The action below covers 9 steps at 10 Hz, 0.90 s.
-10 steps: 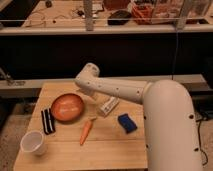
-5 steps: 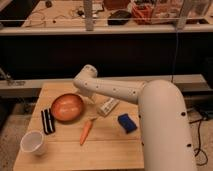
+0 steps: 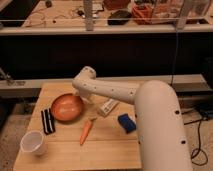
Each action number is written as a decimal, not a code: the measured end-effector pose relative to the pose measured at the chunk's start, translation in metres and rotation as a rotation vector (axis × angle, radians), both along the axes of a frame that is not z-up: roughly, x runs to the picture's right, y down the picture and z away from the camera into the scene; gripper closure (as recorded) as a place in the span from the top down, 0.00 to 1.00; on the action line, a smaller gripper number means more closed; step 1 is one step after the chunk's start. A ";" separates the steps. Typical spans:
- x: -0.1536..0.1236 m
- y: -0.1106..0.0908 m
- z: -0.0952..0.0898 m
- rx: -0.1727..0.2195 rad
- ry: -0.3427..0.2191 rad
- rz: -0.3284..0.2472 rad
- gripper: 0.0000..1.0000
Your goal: Pick up the ceramic bowl
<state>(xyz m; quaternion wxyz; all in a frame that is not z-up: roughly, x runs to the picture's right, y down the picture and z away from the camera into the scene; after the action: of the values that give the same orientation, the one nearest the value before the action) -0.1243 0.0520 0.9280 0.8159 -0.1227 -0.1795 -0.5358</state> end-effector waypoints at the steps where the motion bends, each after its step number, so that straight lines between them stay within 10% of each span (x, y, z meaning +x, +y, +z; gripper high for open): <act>1: -0.001 0.001 0.002 -0.001 -0.004 0.000 0.80; 4: -0.011 0.000 0.006 0.009 -0.006 -0.002 0.73; 9: -0.031 -0.007 0.006 0.038 0.000 -0.018 0.24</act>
<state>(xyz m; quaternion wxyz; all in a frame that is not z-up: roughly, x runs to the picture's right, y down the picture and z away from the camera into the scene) -0.1550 0.0449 0.9342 0.8133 -0.1089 -0.1683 -0.5462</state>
